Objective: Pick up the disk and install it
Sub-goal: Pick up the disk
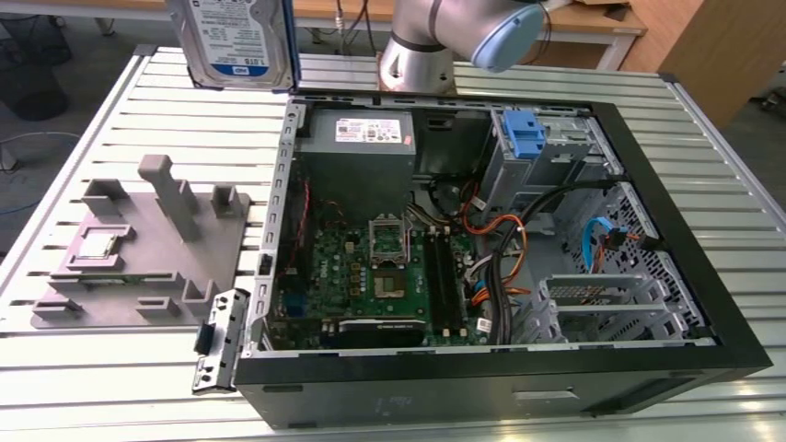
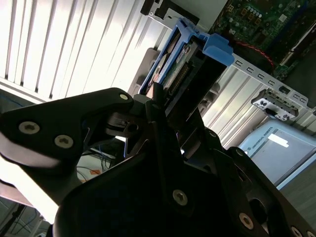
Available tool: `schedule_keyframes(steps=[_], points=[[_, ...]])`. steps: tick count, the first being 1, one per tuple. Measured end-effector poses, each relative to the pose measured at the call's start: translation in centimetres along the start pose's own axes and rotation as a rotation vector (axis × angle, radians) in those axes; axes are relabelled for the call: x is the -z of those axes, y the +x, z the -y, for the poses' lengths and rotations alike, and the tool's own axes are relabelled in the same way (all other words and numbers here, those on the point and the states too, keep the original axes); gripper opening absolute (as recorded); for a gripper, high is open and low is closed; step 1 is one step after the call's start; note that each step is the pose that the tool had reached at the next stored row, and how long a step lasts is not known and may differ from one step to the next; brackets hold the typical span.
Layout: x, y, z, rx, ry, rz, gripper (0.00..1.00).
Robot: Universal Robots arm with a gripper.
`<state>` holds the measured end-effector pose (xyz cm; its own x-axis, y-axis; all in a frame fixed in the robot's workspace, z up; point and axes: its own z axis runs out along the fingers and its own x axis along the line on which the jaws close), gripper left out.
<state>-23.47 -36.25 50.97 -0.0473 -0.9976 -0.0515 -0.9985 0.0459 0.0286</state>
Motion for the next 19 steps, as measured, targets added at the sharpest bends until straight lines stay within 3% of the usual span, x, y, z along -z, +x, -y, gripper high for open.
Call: schedule_keyframes(steps=[7,19], points=[[0.02,-0.03,0.62,0.000,-0.0001,-0.0001,0.35],[0.02,-0.04,0.86,0.000,0.0000,0.0000,0.35]])
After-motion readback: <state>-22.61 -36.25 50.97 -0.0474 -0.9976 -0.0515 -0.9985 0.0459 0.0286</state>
